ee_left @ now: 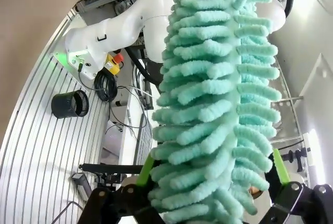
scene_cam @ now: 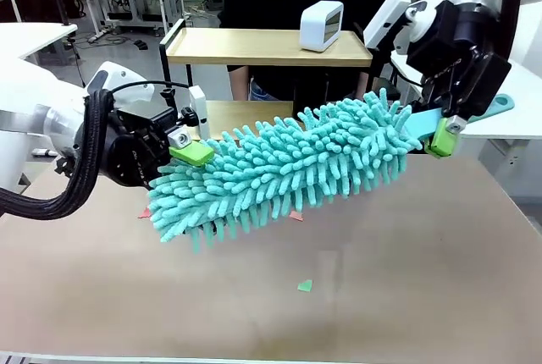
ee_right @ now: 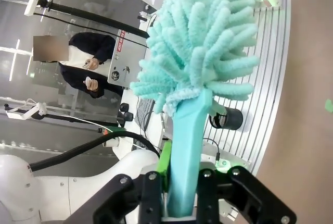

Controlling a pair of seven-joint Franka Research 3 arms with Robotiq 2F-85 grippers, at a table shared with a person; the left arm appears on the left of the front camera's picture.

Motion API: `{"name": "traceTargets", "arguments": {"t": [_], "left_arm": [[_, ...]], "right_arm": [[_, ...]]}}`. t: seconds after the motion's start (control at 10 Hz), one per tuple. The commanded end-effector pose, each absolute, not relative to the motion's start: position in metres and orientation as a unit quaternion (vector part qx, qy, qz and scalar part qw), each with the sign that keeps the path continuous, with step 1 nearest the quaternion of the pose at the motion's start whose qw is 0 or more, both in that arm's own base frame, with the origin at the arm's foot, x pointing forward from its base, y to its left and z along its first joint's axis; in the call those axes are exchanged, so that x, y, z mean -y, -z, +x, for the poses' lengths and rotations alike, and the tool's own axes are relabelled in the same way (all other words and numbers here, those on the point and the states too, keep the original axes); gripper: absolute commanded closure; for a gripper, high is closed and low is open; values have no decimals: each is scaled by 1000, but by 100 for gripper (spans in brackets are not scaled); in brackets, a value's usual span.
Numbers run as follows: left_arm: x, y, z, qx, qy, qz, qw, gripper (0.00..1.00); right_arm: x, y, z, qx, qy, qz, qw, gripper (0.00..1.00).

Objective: Clean the shelf.
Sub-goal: Hand the Duster back to the human.

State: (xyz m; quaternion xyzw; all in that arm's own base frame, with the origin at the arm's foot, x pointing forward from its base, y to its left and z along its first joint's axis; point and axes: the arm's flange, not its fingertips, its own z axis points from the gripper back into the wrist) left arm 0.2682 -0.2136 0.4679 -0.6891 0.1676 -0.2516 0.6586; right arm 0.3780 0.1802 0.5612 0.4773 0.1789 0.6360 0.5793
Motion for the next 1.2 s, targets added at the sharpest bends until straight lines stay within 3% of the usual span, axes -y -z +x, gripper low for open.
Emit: {"name": "traceTargets", "arguments": {"t": [0.0,0.1,0.2,0.3,0.4,0.5,1.0,1.1], "left_arm": [[214,-468,267,-156,248,-693,659,0],[214,-468,266,-155,256,-690,659,58],[214,-469,265,-156,263,-684,662,58],[213,-468,264,-159,265,-680,665,100],[213,-468,263,-161,271,-677,665,63],[213,-468,263,-160,272,-678,664,100],[213,-468,262,-159,276,-678,663,100],[213,-468,262,-158,276,-677,663,100]], "right_arm": [[-166,-579,389,-179,-639,487,568,89],[-166,-579,389,-179,-639,487,568,89],[-165,-579,389,-177,-638,488,569,89],[-165,-579,389,-177,-638,487,570,89],[-165,-579,389,-177,-638,487,570,89],[-165,-578,389,-180,-637,487,570,89],[-166,-577,388,-189,-635,483,572,89],[-165,-577,387,-193,-640,481,568,77]]}}
